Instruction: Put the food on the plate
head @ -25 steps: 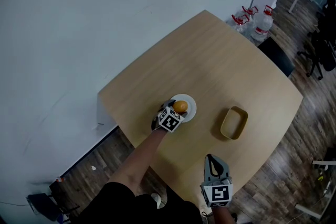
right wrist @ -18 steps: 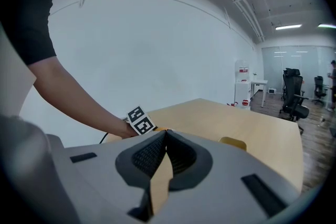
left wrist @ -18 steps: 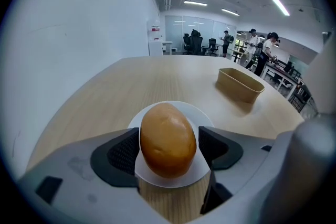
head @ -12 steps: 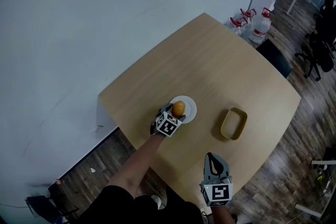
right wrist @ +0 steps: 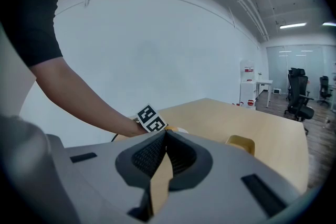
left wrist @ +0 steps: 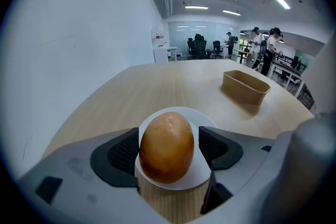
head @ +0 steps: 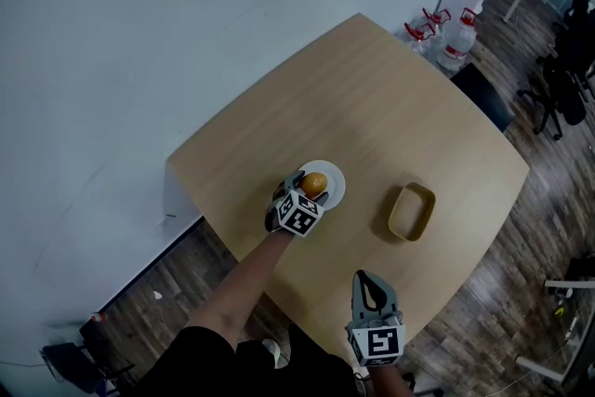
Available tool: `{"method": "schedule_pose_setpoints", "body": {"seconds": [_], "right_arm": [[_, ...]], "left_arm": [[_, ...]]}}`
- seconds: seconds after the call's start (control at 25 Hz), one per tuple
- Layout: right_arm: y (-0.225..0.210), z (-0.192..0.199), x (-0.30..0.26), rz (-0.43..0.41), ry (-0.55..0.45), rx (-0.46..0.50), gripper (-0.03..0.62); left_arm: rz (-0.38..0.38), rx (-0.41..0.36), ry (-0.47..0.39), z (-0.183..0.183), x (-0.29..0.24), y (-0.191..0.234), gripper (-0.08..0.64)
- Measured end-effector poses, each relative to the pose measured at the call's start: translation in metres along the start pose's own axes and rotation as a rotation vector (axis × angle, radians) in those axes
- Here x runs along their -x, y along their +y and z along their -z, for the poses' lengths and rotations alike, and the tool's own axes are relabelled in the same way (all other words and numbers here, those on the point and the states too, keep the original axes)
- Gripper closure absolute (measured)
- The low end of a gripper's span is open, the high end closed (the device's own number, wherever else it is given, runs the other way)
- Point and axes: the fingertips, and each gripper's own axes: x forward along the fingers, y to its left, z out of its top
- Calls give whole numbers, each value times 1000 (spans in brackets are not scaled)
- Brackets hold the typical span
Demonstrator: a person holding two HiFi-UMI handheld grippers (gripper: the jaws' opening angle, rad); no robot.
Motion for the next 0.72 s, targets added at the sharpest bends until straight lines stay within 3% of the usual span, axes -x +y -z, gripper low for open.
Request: {"method": "schedule_pose_setpoints", "body": {"seconds": [0.28, 0.56, 0.72], "right_arm": [[10, 0, -2, -13, 3, 10, 532], [9, 3, -2, -14, 4, -13, 532], [11, 5, 2, -8, 18, -38, 532]], "left_arm": [[7, -75, -4, 5, 3, 1, 233], [44, -13, -20, -1, 9, 4, 233], [38, -39, -16, 0, 16, 3, 233]]}}
